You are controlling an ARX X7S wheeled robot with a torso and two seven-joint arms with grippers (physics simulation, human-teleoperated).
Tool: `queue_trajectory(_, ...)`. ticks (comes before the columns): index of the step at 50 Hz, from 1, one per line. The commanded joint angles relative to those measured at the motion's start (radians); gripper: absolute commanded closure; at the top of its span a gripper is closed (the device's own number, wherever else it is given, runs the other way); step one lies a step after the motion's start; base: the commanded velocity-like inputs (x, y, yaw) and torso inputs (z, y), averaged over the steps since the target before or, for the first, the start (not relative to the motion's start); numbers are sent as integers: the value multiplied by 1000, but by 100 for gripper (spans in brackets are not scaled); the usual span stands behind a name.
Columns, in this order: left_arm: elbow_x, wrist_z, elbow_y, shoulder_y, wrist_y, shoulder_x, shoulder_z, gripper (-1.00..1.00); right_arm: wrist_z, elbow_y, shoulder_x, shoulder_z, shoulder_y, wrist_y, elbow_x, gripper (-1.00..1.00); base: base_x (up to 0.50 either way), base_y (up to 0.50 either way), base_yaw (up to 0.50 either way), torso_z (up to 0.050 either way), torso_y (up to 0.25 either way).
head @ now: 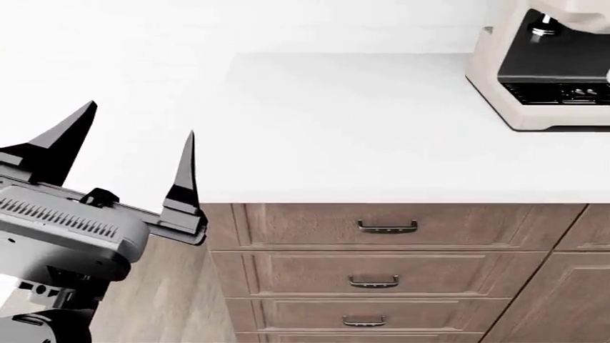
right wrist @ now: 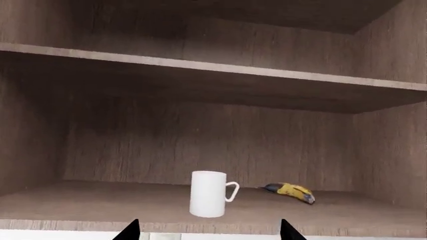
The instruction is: Pick the mug from the cabinet, place it under the coffee machine dispenser, and press the start button.
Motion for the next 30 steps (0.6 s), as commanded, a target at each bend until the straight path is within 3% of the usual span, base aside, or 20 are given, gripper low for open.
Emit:
queue_trajectory(1, -3, 3, -1, 6, 24, -1, 5, -100, -10, 1, 7, -18, 19, -7, -1, -100, 31, 0, 0, 0, 0)
queue_trajectory(30, 2, -2, 14, 25, 46, -15, 17, -100, -13, 1, 10, 0, 5, -21, 1, -100, 160, 0, 0, 0, 0)
